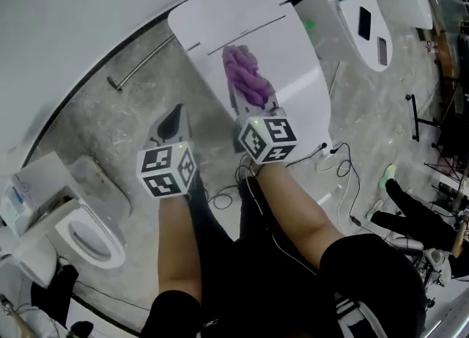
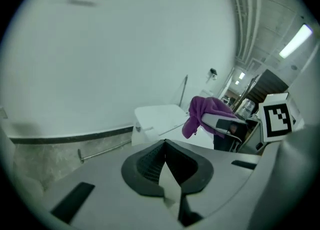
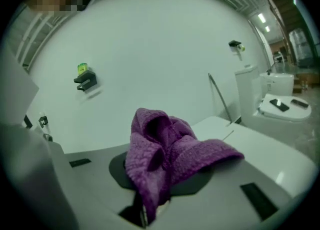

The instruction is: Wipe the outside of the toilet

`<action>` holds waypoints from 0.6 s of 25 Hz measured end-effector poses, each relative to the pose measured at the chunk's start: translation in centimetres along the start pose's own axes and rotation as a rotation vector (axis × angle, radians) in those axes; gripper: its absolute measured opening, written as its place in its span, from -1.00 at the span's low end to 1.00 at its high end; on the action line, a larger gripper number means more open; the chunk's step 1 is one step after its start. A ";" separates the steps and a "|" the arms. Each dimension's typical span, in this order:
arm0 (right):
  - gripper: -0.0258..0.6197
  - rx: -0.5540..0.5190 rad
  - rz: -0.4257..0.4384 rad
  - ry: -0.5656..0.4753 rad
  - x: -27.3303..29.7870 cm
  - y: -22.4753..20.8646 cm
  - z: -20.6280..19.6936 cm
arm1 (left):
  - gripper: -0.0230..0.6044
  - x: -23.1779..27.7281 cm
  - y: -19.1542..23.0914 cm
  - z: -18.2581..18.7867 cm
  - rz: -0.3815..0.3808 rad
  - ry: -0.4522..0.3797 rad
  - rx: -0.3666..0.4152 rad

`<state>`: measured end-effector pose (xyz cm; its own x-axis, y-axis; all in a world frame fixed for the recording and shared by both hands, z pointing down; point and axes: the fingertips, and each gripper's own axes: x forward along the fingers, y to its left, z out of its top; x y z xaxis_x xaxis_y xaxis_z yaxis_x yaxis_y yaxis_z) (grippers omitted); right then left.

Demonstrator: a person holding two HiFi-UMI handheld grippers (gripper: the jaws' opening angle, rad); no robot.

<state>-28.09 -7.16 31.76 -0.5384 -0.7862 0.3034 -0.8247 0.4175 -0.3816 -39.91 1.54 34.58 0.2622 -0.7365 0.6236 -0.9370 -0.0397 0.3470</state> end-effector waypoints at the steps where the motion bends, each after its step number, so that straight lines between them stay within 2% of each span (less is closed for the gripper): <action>1: -0.67 -0.006 0.000 -0.022 -1.5 -1.0 2.3 | -0.91 -0.7 -2.6 1.2 0.008 -0.025 0.027; 4: -0.67 -0.001 0.018 -0.059 -8.6 -2.3 9.1 | -0.91 -5.6 -11.2 3.4 0.030 -0.068 0.037; 7: -0.66 0.003 0.088 -0.105 -15.6 -1.4 15.8 | -0.91 -11.4 -18.4 6.9 0.052 -0.137 0.050; 9: -0.66 0.004 0.139 -0.146 -19.8 -0.2 19.9 | -0.91 -15.4 -22.0 9.3 0.070 -0.184 0.061; 15: -0.67 -0.099 0.226 -0.273 -28.9 3.5 31.3 | -0.91 -25.5 -29.8 16.1 0.116 -0.298 0.124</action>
<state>-10.00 2.73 -5.60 -0.6539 -0.7560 -0.0286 -0.7101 0.6264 -0.3216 -22.43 10.60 -2.93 0.0901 -0.9051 0.4156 -0.9825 -0.0124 0.1860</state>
